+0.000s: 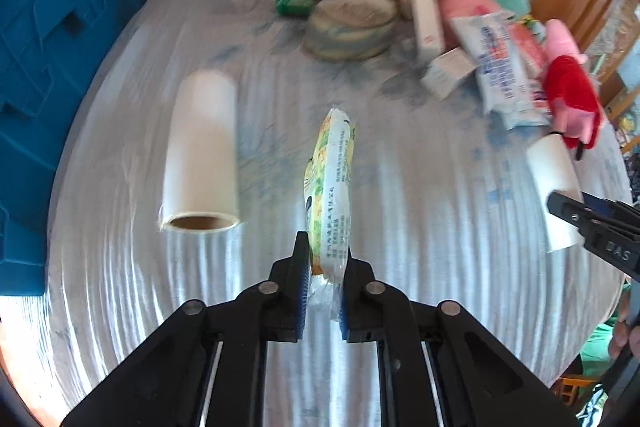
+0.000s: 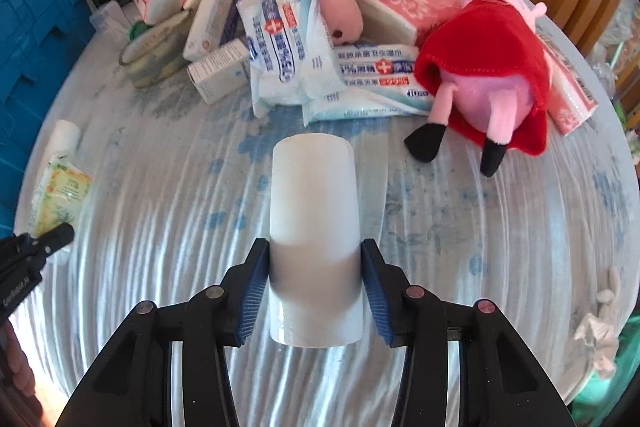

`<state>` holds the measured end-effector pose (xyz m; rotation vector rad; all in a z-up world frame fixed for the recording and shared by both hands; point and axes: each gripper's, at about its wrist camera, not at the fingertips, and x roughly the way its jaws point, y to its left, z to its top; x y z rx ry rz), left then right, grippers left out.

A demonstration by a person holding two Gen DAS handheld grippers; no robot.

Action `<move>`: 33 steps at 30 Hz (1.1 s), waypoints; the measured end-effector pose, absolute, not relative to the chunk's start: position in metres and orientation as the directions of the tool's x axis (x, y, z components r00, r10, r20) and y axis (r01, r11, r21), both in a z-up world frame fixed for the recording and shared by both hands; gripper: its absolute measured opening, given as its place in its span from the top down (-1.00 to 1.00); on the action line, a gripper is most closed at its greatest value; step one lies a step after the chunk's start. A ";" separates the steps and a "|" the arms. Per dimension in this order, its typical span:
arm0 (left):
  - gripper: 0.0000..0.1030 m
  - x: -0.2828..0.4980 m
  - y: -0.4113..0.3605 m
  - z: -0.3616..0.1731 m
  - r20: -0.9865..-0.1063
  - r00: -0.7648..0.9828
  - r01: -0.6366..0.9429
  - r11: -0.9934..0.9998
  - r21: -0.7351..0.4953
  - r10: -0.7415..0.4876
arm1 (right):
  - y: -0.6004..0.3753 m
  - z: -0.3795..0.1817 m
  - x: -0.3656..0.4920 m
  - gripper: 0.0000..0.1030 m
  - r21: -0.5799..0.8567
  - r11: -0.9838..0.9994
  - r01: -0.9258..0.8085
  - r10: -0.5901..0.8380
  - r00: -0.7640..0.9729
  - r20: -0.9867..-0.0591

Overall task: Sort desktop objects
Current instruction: 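Lift and carry the snack packet and paper roll over the blue crate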

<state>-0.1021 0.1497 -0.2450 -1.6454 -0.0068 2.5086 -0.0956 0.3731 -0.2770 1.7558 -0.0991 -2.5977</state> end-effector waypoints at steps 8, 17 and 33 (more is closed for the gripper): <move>0.81 -0.097 0.167 -0.192 -0.827 -0.548 -0.161 -0.986 -0.041 0.124 | 0.363 -0.224 -0.092 0.12 0.081 -0.996 0.024 -0.082 -0.502 -0.861; 0.81 -0.092 0.149 -0.131 -0.705 -0.700 -0.121 -0.992 -0.041 0.115 | 0.327 -0.157 -0.089 0.12 0.068 -0.993 0.096 -0.114 -0.642 -0.758; 0.81 -0.041 0.064 -0.030 -0.448 -0.894 0.019 -0.999 -0.027 -0.004 | 0.201 -0.040 -0.064 0.12 0.018 -0.951 0.309 -0.273 -0.808 -0.523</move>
